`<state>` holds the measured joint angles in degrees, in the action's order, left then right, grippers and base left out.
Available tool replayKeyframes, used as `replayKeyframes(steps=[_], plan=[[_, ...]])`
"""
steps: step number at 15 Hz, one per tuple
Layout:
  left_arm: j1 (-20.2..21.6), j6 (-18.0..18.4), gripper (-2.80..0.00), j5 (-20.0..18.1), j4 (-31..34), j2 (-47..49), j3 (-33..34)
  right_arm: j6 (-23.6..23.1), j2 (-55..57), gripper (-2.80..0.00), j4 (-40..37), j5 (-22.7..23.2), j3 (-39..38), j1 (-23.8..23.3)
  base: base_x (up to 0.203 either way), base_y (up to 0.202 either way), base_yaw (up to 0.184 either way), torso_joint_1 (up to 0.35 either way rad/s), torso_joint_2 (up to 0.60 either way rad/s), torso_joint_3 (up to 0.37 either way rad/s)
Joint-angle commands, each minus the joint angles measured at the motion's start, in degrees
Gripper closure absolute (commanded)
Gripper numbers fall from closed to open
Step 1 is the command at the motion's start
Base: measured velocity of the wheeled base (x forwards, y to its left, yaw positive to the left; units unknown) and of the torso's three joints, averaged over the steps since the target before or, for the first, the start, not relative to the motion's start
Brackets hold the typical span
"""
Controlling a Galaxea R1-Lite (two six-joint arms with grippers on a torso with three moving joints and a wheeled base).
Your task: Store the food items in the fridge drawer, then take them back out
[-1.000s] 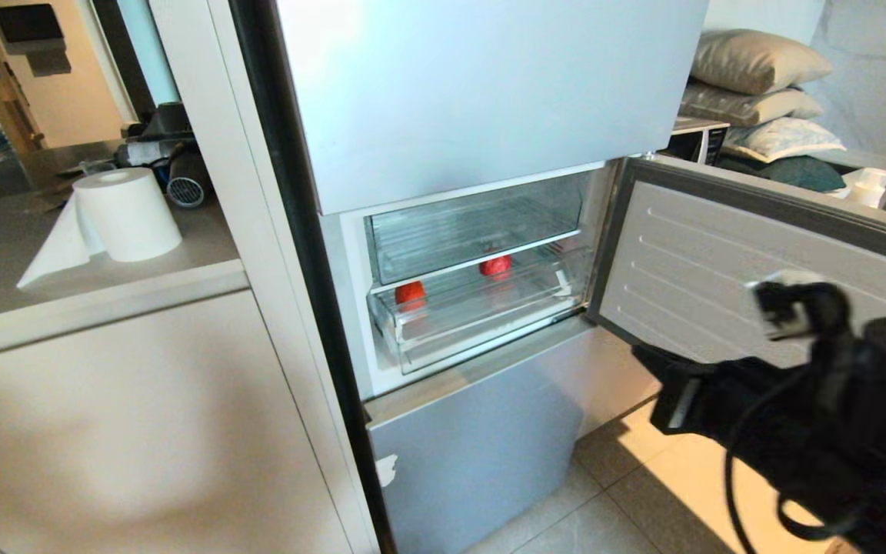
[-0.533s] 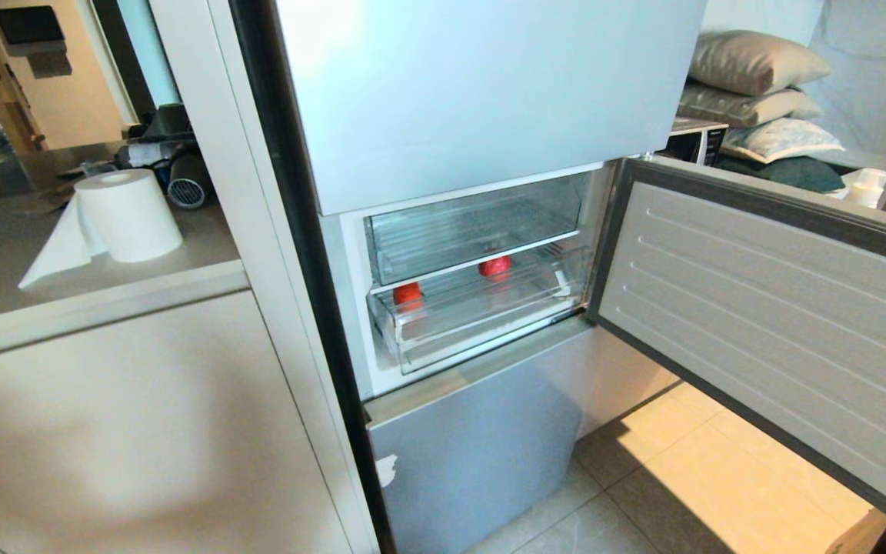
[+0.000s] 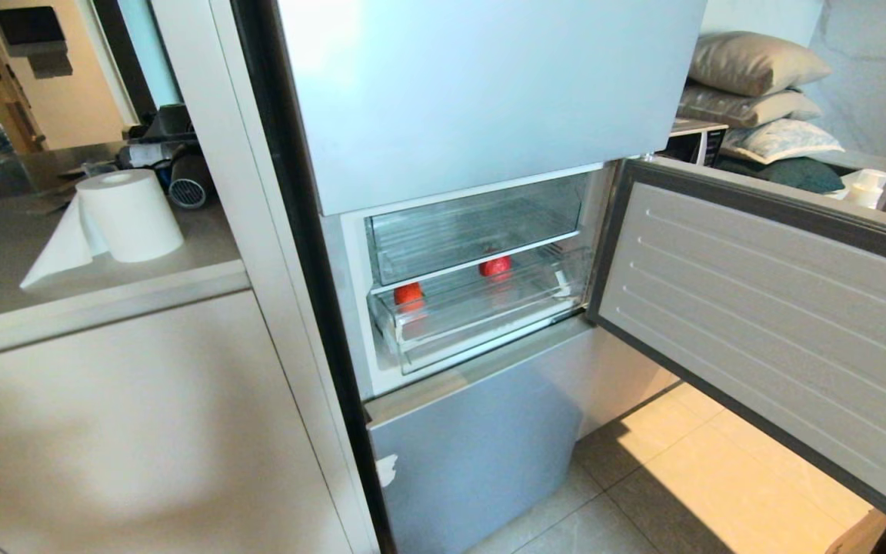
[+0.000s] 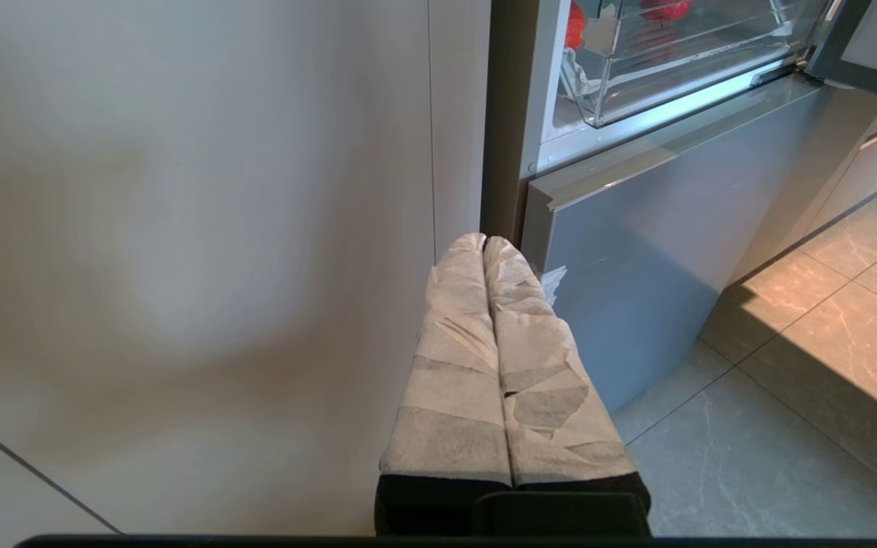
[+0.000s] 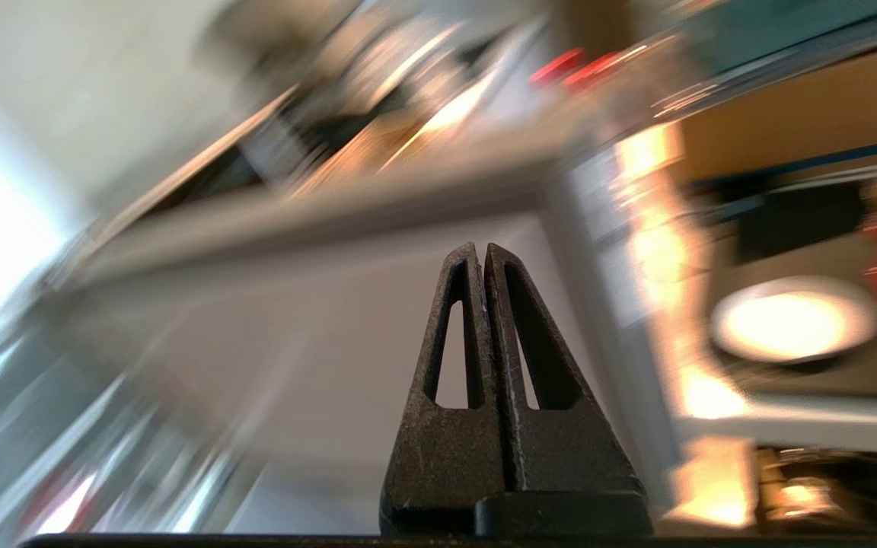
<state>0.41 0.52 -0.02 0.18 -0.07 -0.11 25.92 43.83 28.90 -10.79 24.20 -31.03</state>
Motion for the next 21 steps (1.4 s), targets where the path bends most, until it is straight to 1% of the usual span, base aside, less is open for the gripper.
replayKeyframes(steps=[1,3,4,5,8,10,12,13,14,15,17,18,19,20,21], plan=[[0.02,0.0,0.0,0.01,-0.01,0.07,-0.06,2.51,2.23,0.0,0.34,8.06,1.62,-16.36,0.0,0.0,0.0,0.0,0.0,0.0],[0.02,0.0,0.0,-0.06,-0.01,0.07,0.02,7.09,5.59,0.0,3.1,17.3,3.27,-32.54,0.0,0.0,0.0,0.0,0.0,0.0],[0.02,0.0,0.0,-0.06,-0.01,0.07,-0.01,9.43,7.88,0.0,5.72,20.91,3.79,-37.76,0.0,0.0,0.0,0.0,0.0,0.0],[0.02,0.0,0.0,0.02,-0.01,0.07,-0.01,11.37,11.58,0.0,8.9,22.57,4.07,-40.72,0.0,0.0,0.0,0.0,0.0,0.0],[0.02,0.0,0.0,0.02,-0.01,0.07,0.01,16.51,26.77,0.0,15.48,26.49,5.92,-42.45,0.0,0.0,0.0,0.0,0.0,0.0],[0.02,0.0,0.0,-0.03,-0.01,0.07,0.0,21.22,34.96,0.0,17.49,31.25,8.75,-42.86,0.0,0.0,0.0,0.0,0.0,0.0],[0.02,0.0,0.0,-0.06,-0.01,0.07,0.02,28.7,42.64,0.0,18.1,39.1,13.54,-43.04,0.0,0.0,0.0,0.0,0.0,0.0],[0.02,0.0,0.0,0.02,-0.01,0.07,-0.01,32.36,45.35,0.0,18.06,43.12,15.95,-43.09,0.0,0.0,0.0,0.0,0.0,0.0],[0.02,0.0,0.0,0.02,-0.01,0.07,0.02,35.69,47.67,0.0,18.0,46.2,18.23,-43.17,0.0,0.0,0.0,0.0,0.0,0.0],[0.02,0.0,0.0,0.02,-0.01,0.07,0.02,37.39,49.59,0.0,17.97,47.54,19.75,-43.16,0.0,0.0,0.0,0.0,0.0,0.0],[0.02,0.0,0.0,-0.03,-0.01,0.07,0.02,38.91,53.15,0.0,17.95,49.78,22.15,-42.89,0.0,0.0,0.0,0.0,0.0,0.0],[0.02,0.0,0.0,-0.06,-0.01,0.07,-0.07,40.55,55.32,0.0,17.92,51.28,24.05,-42.29,0.0,0.0,0.0,0.0,0.0,0.0],[0.02,0.0,0.0,0.01,-0.01,0.07,0.0,43.45,56.19,0.0,17.73,53.28,25.17,-41.61,0.0,0.0,0.0,0.0,0.0,0.0],[0.02,0.0,0.0,0.02,-0.01,0.07,0.0,46.4,56.59,0.0,17.08,56.68,25.59,-40.52,0.0,0.0,0.0,0.0,0.0,0.0],[0.02,0.0,0.0,0.02,-0.01,0.07,-0.05,47.14,57.06,0.0,15.64,58.4,25.7,-39.86,0.0,0.0,0.0,0.0,0.0,0.0]])
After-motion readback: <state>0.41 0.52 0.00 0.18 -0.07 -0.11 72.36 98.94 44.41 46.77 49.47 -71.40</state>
